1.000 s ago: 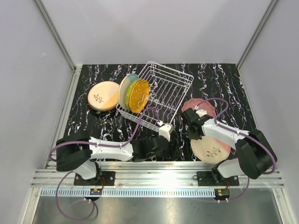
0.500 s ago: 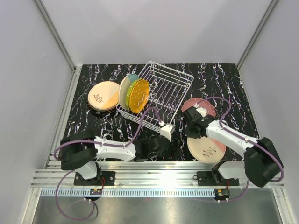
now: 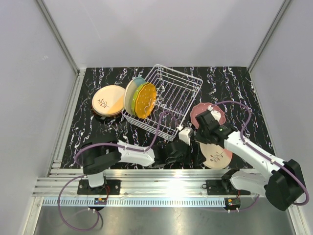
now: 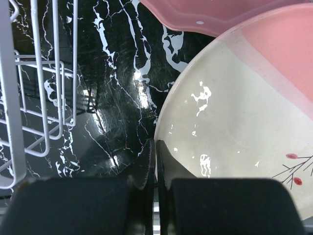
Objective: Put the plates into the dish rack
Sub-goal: Grab a plate with the right arm, then pass the plate from the right arm to the left
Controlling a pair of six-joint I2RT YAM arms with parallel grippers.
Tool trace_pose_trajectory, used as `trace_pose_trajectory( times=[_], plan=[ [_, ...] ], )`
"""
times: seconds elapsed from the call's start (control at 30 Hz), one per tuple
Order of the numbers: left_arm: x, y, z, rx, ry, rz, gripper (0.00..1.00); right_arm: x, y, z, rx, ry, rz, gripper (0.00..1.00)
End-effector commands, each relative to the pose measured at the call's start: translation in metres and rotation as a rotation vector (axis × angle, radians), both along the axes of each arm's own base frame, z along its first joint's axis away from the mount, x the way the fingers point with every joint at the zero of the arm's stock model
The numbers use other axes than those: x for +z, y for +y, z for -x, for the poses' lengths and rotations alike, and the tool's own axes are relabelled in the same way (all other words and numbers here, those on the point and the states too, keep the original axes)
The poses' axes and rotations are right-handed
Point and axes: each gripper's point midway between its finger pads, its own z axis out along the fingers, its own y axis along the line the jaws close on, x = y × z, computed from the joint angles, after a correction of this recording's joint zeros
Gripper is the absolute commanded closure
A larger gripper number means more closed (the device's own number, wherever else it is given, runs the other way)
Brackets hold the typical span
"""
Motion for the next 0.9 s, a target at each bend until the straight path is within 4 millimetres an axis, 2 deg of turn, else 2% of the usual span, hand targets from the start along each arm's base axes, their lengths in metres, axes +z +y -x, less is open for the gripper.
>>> trace_pose_trajectory(
  times=[0.0,0.03,0.1,0.13,0.23,0.33,0.4,0.53,0.67,0.7,0.77,0.8,0.87],
  plan=[
    [0.027,-0.029,-0.006,0.002,0.028,0.138,0.12,0.035,0.007,-0.014,-0.014,-0.111,-0.053,1.00],
    [0.017,-0.030,-0.007,0.003,0.041,0.124,0.13,0.037,0.009,-0.013,-0.015,-0.118,-0.073,1.00],
    [0.013,-0.035,-0.007,0.003,0.065,0.141,0.13,0.038,0.011,-0.012,-0.017,-0.120,-0.093,1.00],
    [0.002,-0.034,-0.009,0.011,0.079,0.128,0.13,0.040,0.013,-0.011,-0.016,-0.123,-0.113,1.00],
    [-0.007,-0.038,-0.016,0.023,0.116,0.162,0.15,0.045,0.015,-0.010,-0.018,-0.132,-0.142,1.00],
    [0.004,-0.044,-0.024,0.028,0.112,0.236,0.21,0.051,0.016,-0.008,-0.020,-0.145,-0.165,1.00],
    [0.018,-0.049,-0.029,0.025,0.083,0.283,0.24,0.055,0.016,-0.008,-0.023,-0.153,-0.171,1.00],
    [0.036,-0.057,-0.038,0.033,0.027,0.299,0.31,0.061,0.014,-0.005,-0.032,-0.163,-0.184,1.00],
    [0.038,-0.056,-0.041,0.040,0.007,0.288,0.40,0.067,0.012,-0.004,-0.042,-0.180,-0.195,1.00],
    [0.039,-0.055,-0.043,0.045,0.004,0.289,0.52,0.068,0.011,-0.005,-0.048,-0.186,-0.198,1.00],
    [0.040,-0.049,-0.044,0.056,-0.008,0.297,0.65,0.070,0.009,-0.003,-0.054,-0.189,-0.197,1.00],
    [0.045,-0.047,-0.044,0.059,-0.013,0.308,0.83,0.070,0.007,-0.003,-0.062,-0.190,-0.193,1.00],
    [0.043,-0.042,-0.042,0.056,-0.027,0.295,0.99,0.069,0.005,-0.003,-0.077,-0.192,-0.186,1.00]
  ],
)
